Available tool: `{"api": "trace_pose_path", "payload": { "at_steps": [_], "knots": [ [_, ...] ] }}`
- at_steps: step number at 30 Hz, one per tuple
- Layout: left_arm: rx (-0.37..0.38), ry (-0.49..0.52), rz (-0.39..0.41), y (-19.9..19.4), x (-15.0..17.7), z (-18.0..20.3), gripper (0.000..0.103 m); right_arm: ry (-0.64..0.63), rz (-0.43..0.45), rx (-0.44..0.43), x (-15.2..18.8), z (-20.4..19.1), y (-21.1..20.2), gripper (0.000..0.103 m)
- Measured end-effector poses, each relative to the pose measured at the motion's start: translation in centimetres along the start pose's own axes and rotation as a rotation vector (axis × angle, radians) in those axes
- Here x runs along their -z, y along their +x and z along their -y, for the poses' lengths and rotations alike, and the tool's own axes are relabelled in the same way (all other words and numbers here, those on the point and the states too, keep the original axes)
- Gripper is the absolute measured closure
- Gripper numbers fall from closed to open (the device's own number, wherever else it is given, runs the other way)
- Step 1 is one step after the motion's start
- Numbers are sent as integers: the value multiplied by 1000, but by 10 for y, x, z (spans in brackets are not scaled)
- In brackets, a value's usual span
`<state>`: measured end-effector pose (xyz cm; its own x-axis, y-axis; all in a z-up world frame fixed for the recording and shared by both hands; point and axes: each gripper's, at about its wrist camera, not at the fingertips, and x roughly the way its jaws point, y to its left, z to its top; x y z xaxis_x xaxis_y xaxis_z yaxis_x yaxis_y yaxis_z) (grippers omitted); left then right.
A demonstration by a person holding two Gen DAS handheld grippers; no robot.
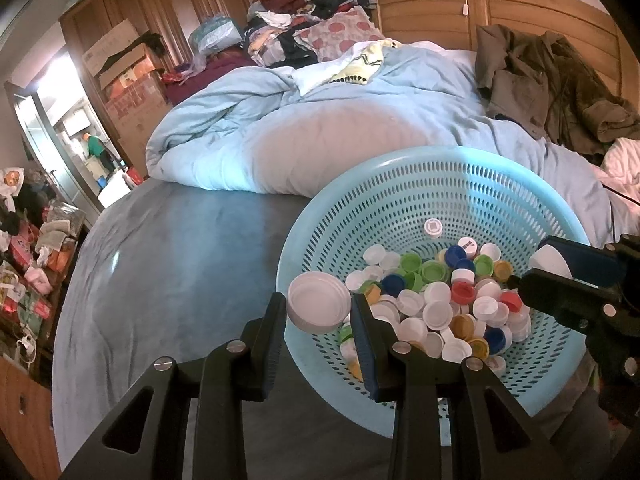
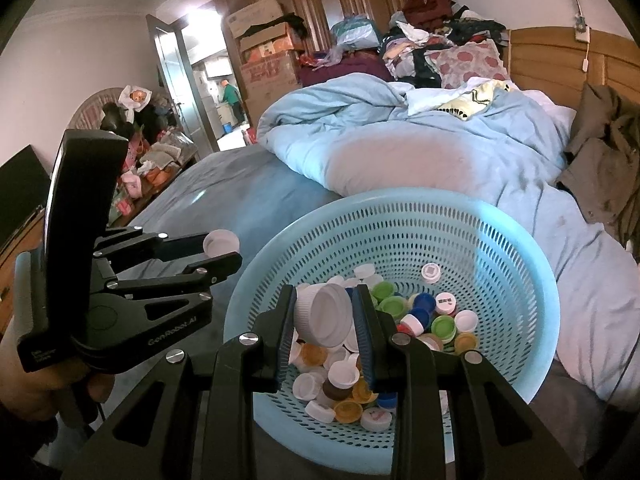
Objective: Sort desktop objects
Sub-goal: 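Lower both white caps into the basket and open both tools, then move both open tools back toward the cap pile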
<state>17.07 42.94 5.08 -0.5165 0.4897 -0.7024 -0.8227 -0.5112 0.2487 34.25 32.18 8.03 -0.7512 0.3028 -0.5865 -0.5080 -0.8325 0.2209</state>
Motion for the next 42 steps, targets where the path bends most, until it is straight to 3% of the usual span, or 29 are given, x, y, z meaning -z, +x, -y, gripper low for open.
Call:
{"api": "trace_pose_path", "payload": {
  "at_steps": [25,26,29,38,42],
  "knots": [
    [16,5,-10,7,2,2,68,0,-13,-3,1,1,5,78],
    [16,5,-10,7,3,1,66,-1,-13,-3,0,1,5,78],
    [9,-9,3,7,3,0,32,13,-5,1,1,4,4,77],
    [-6,-36,20,2,6,-8,27,24,-8,0,2,2,3,77],
    [24,-72,36,-6,16,-26,24,20,-10,-25,4,-7,2,67]
  ]
}}
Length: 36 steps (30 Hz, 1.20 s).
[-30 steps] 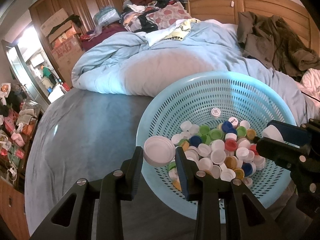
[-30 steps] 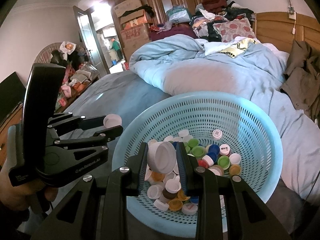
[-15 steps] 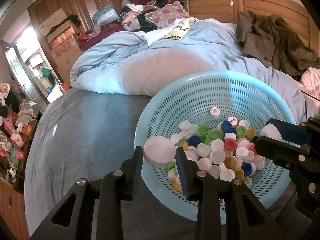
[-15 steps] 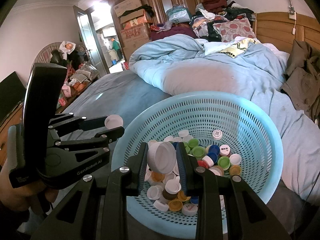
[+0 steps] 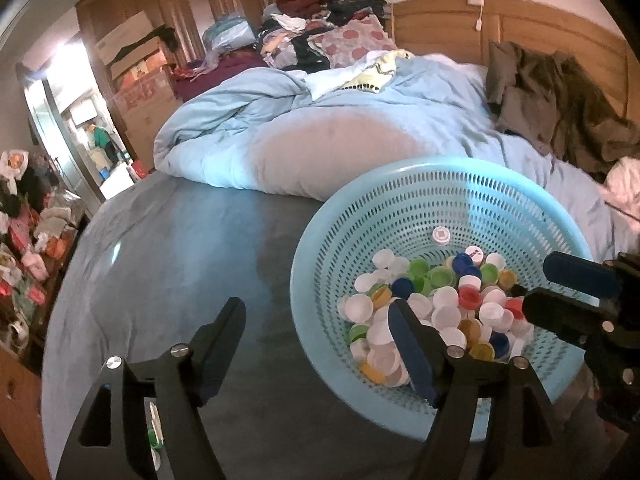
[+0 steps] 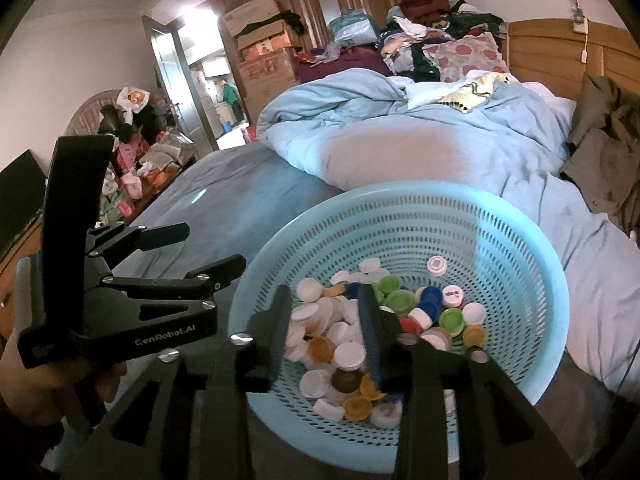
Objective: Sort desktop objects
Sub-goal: 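Move both open tools back toward the cap pile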
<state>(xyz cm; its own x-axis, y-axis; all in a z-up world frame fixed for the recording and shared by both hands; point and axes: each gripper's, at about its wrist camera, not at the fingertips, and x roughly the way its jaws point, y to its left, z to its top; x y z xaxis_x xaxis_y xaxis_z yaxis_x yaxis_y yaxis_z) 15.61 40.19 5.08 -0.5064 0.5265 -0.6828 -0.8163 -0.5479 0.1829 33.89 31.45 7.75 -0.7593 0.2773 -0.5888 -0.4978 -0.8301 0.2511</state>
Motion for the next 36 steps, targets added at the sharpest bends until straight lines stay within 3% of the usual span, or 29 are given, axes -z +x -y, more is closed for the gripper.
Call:
{"api": "trace_pose_path", "payload": {
  "at_steps": [3,6,9,13,17,20,25,28,30,36],
  "knots": [
    [43,-88,23,-14,25,-42,23,-34,-13,-32,8,-15,-1,63],
    [8,-203,40,-32,70,-104,23,-86,-49,-70,25,-36,5,59],
    [-72,-322,51,-54,128,-175,22,-124,-116,-100,44,-54,19,58],
    [-225,-470,-9,-68,217,-269,21,-171,-196,-130,66,-80,39,58],
    [-274,-588,-53,-61,277,-325,21,-225,-245,-146,75,-108,49,58],
    [-247,-618,-50,-48,299,-341,21,-268,-268,-146,80,-127,53,58],
    [-161,-575,-73,-20,308,-340,21,-321,-297,-137,82,-154,63,58],
    [-112,-572,-85,-10,309,-343,34,-346,-312,-134,84,-166,68,58],
    [-96,-570,-104,-3,306,-346,69,-356,-322,-135,85,-174,73,58],
    [-90,-590,-60,-14,311,-348,69,-419,-312,-205,82,-215,82,58]
  ]
}}
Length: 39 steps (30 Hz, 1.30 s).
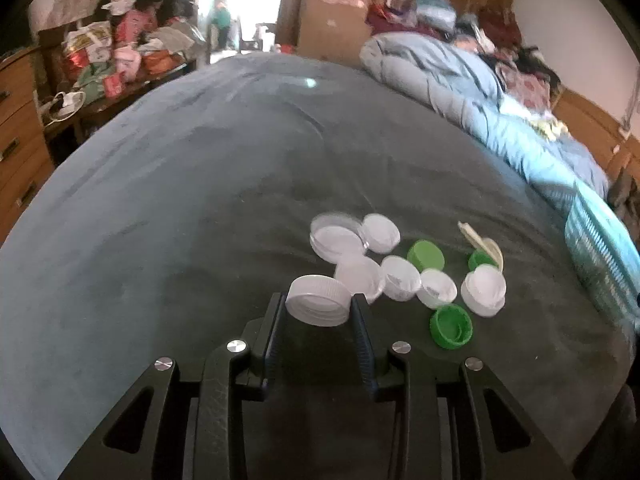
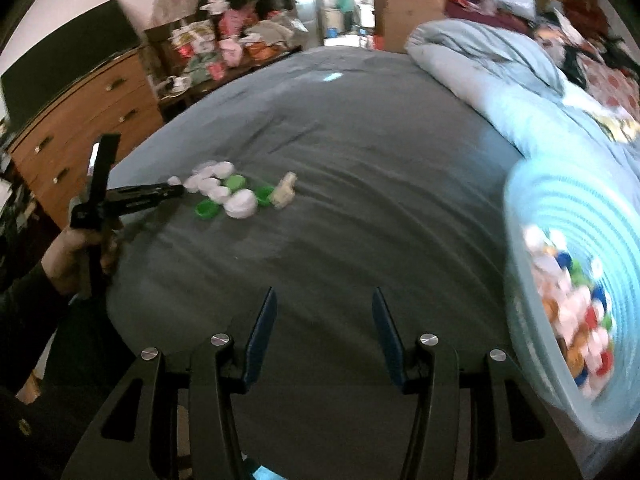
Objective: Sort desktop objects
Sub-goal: 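Move both open tools back toward the cap pile, then grasp a white cap with the left tool while the right tool grasps a green cap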
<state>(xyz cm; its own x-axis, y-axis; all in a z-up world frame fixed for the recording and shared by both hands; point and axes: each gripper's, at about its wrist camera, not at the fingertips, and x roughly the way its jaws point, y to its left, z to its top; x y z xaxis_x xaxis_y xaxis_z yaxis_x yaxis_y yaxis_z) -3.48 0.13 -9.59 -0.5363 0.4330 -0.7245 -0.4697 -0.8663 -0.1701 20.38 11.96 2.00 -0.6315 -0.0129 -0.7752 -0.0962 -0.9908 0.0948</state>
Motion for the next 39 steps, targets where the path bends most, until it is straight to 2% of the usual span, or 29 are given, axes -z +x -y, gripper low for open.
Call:
{"api": "trace_pose_path", "payload": {
  "at_steps": [4,8,10,15,23,24,25,26,27,33,39],
  "knots": [
    [-18,-94,43,-8,5,-20,69,-91,-11,-120,-23,-40,28,58],
    [-21,-153,40,-4,10,-34,68,-135,-52,-274,-44,-83,71,58],
    [-15,-158,44,-5,10,-35,68,-155,-82,-298,-52,-101,97,58],
    [-12,-148,47,-3,11,-34,68,-154,-144,-250,-60,-119,148,58],
    [4,-163,39,0,11,-37,68,-133,-156,-169,-65,-115,179,59],
    [4,-163,39,0,11,-37,68,-136,-160,-164,-64,-116,182,63],
    [4,-163,39,0,11,-37,68,-144,-165,-159,-64,-116,185,73],
    [2,-162,38,0,11,-37,68,-154,-173,-152,-63,-116,188,79],
    [2,-161,39,0,11,-37,68,-164,-175,-149,-61,-116,189,78],
    [-14,-150,39,-1,11,-35,68,-153,-134,-157,-56,-109,163,78],
    [-91,-72,31,-14,9,-5,68,-112,-67,-140,-44,-84,108,78]
  ]
}}
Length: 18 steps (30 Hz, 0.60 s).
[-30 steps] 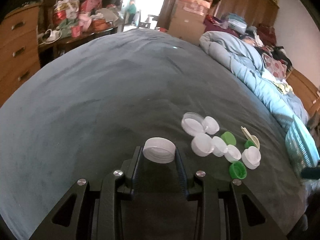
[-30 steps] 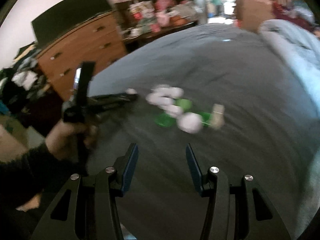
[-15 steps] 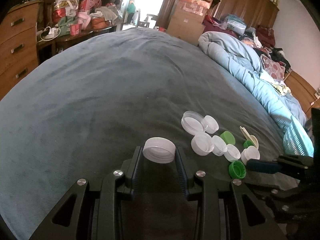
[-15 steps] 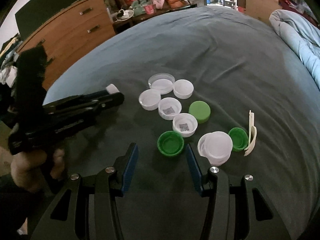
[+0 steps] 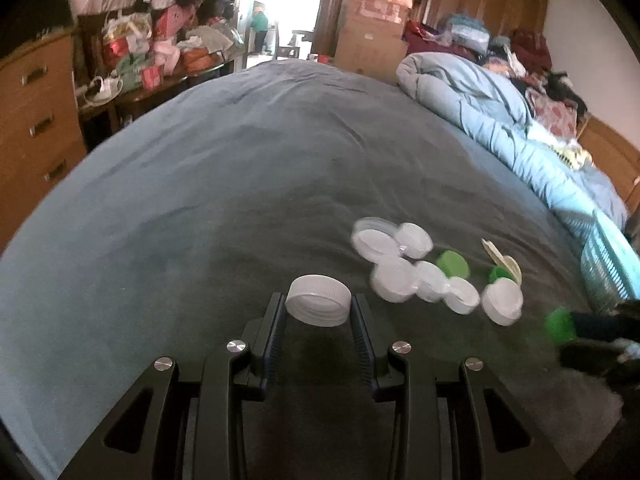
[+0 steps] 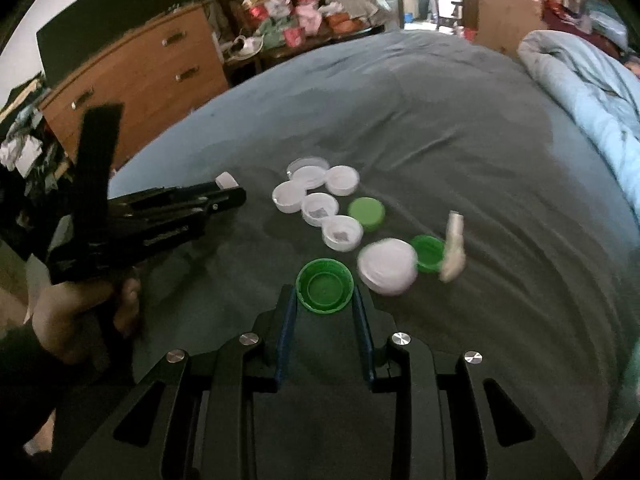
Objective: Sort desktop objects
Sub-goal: 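Grasp a white cap with the left tool while the right tool grasps a green cap, then carry the white and green caps over the blue basket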
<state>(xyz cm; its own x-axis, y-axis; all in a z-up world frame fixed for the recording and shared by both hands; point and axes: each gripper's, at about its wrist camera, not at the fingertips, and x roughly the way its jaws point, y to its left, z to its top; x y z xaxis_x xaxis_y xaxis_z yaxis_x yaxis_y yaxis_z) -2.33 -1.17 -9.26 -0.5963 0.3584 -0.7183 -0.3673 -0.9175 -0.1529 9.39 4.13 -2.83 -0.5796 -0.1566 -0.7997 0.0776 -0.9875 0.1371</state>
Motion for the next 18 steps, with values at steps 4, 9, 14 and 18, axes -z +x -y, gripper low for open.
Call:
{"api": "trace_pose_path", "payload": {
  "at_steps": [4,9,14,18],
  "knots": [
    [-29,69,7,-18,-6,40,68,33,51,35,10,16,-39,78],
    [-7,164,50,-47,-21,105,68,82,127,81,12,42,-84,78],
    [38,245,71,-70,-35,169,68,131,189,138,21,69,-120,78],
    [54,308,81,-85,-39,213,68,169,229,167,31,85,-142,78]
  ]
}}
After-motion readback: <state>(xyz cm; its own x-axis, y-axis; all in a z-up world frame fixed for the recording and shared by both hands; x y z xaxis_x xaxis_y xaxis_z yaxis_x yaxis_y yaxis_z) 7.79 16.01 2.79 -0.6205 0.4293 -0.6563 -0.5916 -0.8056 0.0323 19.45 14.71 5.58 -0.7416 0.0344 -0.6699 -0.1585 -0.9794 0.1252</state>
